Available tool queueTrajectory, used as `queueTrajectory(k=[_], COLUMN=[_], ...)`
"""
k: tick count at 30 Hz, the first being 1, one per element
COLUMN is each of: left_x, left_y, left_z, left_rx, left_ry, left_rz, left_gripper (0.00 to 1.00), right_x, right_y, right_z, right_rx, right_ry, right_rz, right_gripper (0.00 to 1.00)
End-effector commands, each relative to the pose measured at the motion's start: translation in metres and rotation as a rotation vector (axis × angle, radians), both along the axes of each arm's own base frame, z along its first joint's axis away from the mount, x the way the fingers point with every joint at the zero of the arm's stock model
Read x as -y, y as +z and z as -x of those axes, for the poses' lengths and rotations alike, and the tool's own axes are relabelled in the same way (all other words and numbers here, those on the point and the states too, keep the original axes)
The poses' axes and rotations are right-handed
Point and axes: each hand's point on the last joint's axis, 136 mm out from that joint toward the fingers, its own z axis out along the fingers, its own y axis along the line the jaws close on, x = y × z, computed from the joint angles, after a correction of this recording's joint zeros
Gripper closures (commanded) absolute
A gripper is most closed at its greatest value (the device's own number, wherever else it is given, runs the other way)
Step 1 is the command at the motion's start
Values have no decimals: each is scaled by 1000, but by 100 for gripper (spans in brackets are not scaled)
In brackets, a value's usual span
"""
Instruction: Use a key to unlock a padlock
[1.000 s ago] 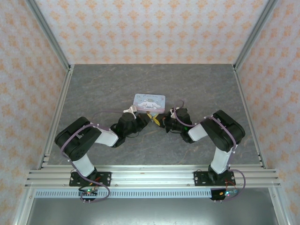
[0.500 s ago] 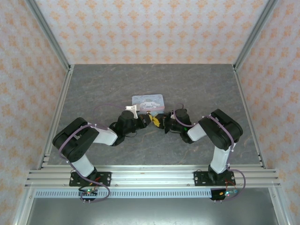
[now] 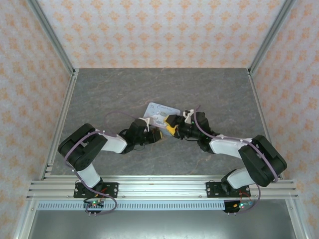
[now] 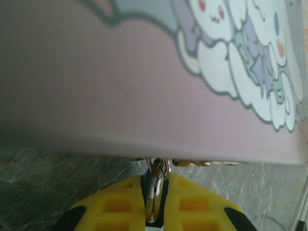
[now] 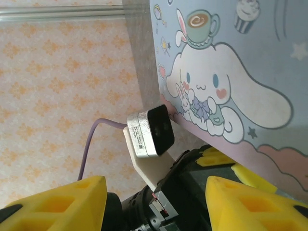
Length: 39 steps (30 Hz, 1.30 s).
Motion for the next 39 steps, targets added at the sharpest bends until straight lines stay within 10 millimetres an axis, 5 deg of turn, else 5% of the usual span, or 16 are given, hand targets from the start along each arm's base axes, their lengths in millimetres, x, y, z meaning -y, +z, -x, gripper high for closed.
queueTrajectory(k=[1,8,14,23,29,35,39], left_x=[-1,-11,-28,-81,-90,-92,-99], left_y=[-14,4,39,93,115,125,132], left_z=[11,15,16,-3,-18,-41,-66], left_rx=[-59,-33,17,76,105,107,79], left_ry=[-41,-17,37,231,273,307,336], left_rz=[-54,-65,-45,-5,9,-7,-50], left_gripper=[89,38,18,8,6,5,5], right_x=[2,0,-5,-12,-7,30,38], right_y=[-18,-38,-49,-70,-83,-68,-37], right_z=[3,10,10,-3,-44,-87,-83], right_rx=[-7,-45,-64,-77,-53,13,103], right_ry=[25,26,33,29,-7,-63,-19], right_rz=[77,77,84,140,210,318,373], right_gripper=[45,47,47,47,50,52,52])
